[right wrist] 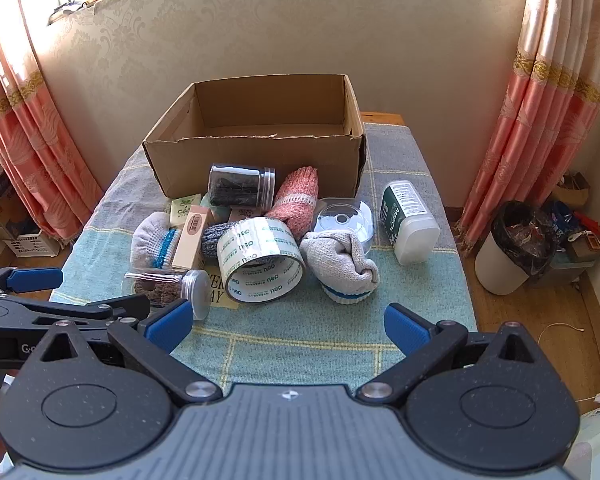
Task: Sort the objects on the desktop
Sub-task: 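Move the left tool toward the hair-tie jar while the right tool approaches the tape roll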
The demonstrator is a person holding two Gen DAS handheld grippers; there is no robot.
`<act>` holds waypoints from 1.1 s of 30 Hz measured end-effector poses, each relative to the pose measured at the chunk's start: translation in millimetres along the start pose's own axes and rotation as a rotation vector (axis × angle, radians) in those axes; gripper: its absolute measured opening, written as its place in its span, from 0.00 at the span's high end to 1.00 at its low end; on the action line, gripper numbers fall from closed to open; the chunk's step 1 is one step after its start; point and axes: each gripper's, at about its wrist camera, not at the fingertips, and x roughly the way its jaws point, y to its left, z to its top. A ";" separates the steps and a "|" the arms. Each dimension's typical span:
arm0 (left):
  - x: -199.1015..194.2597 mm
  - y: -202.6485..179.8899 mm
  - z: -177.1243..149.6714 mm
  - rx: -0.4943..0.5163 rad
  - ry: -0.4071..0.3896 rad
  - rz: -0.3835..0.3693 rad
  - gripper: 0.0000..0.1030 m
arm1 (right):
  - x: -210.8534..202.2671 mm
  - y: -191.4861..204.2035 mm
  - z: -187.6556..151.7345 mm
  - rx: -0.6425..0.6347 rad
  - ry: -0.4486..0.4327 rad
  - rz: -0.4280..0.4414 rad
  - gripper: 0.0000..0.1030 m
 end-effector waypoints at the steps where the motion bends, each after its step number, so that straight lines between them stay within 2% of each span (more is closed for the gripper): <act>1: 1.3 -0.3 1.0 -0.002 -0.005 0.004 0.01 | 1.3 -0.2 1.0 -0.003 0.002 0.000 0.00; 6: 6.5 -0.5 3.6 0.011 -0.021 0.016 0.01 | 5.9 1.3 4.9 -0.027 -0.006 0.003 0.00; 13: 14.8 1.1 8.9 0.018 -0.019 -0.004 0.01 | 14.2 0.4 10.4 -0.031 -0.001 0.016 0.00; 23: 36.4 5.5 9.6 0.056 0.026 -0.015 0.01 | 25.8 -3.1 19.0 -0.074 -0.030 0.035 0.00; 28: 47.1 14.8 10.5 0.062 0.030 0.012 0.01 | 31.0 -11.2 23.9 -0.079 -0.055 0.029 0.00; 33: 55.0 23.9 6.2 0.035 -0.012 -0.026 0.01 | 32.9 -20.9 28.5 -0.066 -0.122 0.065 0.00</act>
